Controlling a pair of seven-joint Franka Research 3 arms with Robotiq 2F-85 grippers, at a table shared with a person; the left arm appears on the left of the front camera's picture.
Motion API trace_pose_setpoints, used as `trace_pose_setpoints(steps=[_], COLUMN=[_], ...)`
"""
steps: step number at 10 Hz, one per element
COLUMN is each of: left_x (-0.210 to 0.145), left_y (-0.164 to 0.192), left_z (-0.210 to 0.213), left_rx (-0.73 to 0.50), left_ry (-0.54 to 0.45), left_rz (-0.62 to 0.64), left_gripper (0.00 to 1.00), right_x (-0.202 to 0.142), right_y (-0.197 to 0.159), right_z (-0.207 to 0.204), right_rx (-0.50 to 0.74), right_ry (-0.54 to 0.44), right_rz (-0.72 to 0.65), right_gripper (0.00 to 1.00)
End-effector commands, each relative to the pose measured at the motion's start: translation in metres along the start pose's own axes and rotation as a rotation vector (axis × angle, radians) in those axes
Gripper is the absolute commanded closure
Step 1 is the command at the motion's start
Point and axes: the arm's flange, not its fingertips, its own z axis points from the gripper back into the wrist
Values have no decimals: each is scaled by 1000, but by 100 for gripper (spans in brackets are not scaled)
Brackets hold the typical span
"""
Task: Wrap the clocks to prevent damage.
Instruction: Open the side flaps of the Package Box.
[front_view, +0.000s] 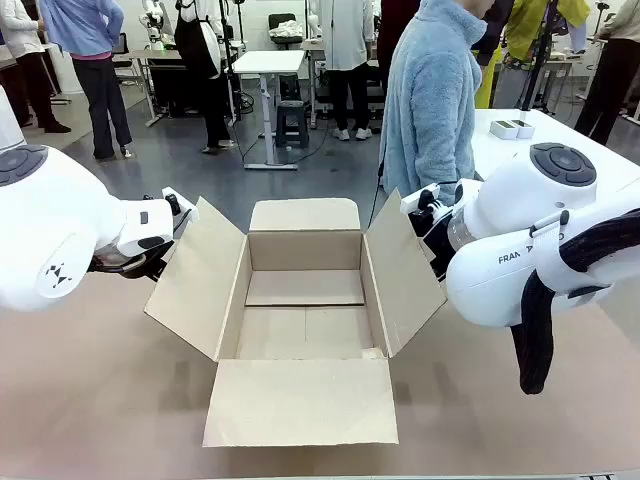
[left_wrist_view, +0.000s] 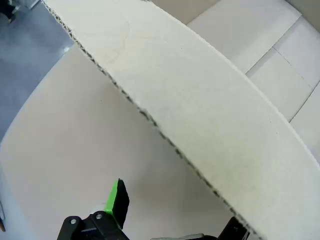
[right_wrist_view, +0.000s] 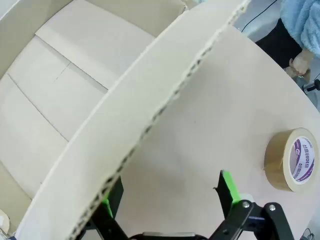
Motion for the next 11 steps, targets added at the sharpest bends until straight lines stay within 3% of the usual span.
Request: trace_pose_setpoints(steps=[1, 11], left_x=[0, 0], left_y=[0, 0], left_z=[0, 0], left_rx=[0, 0], left_ry=[0, 0], left_rz=[0, 0], left_gripper=[0, 0], right_x=[0, 0], right_y=[0, 0], right_z=[0, 0], right_rx=[0, 0], right_ry=[0, 0], right_rz=[0, 0], right_gripper=[0, 0])
